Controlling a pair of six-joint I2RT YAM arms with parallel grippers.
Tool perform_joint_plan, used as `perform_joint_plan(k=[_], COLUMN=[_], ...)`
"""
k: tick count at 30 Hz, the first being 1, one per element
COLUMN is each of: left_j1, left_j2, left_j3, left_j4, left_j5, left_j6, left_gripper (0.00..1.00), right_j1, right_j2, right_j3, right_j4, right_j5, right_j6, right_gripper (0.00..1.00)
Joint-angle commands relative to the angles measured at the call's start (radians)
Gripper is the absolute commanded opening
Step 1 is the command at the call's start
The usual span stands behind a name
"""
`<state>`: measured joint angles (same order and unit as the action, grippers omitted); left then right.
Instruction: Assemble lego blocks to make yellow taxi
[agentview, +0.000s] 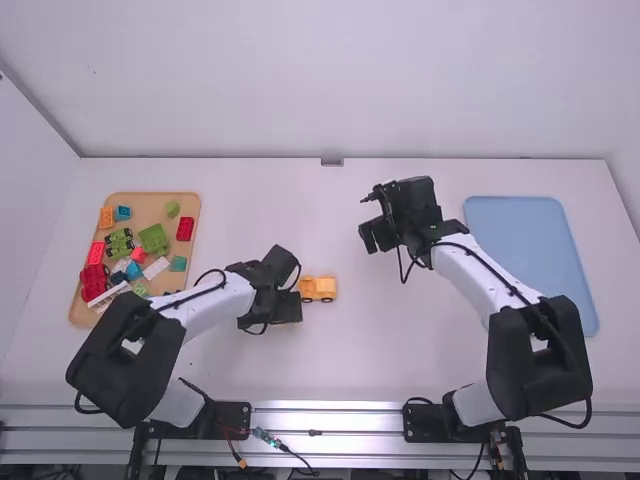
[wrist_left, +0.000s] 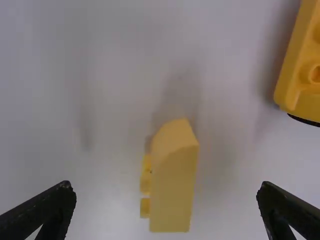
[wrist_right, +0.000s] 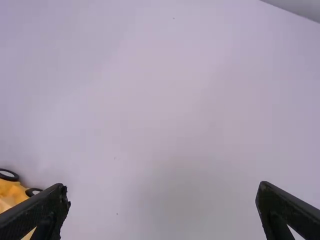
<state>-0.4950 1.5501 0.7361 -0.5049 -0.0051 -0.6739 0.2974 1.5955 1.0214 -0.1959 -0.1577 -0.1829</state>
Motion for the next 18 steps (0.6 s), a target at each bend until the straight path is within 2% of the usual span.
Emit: perform_joint_plan(k=[1,9,18], left_j1=[-0.003,0.004,-0.003], left_j2=[0.003,0.004,0.004], left_j3=[0.005,-0.02,-0.026], left_j4=[-0.006,0.0,0.009], left_j5=[-0.037,-0.041,-0.038], left_j6=[-0.012,-0.015,-0.008], left_gripper=[0.97,0.94,0.98], right_j1=[0.004,0.005,0.005], right_j2=[-0.029,-0.029,-0.029], right_j3=[-0.004,-0.004,-0.004], right_j4=[-0.004,-0.008,-0.014], right_j5=[0.002,0.002,0.002], right_j6=[0.003,0.003,0.003], right_gripper=[0.99,0.99,0.99])
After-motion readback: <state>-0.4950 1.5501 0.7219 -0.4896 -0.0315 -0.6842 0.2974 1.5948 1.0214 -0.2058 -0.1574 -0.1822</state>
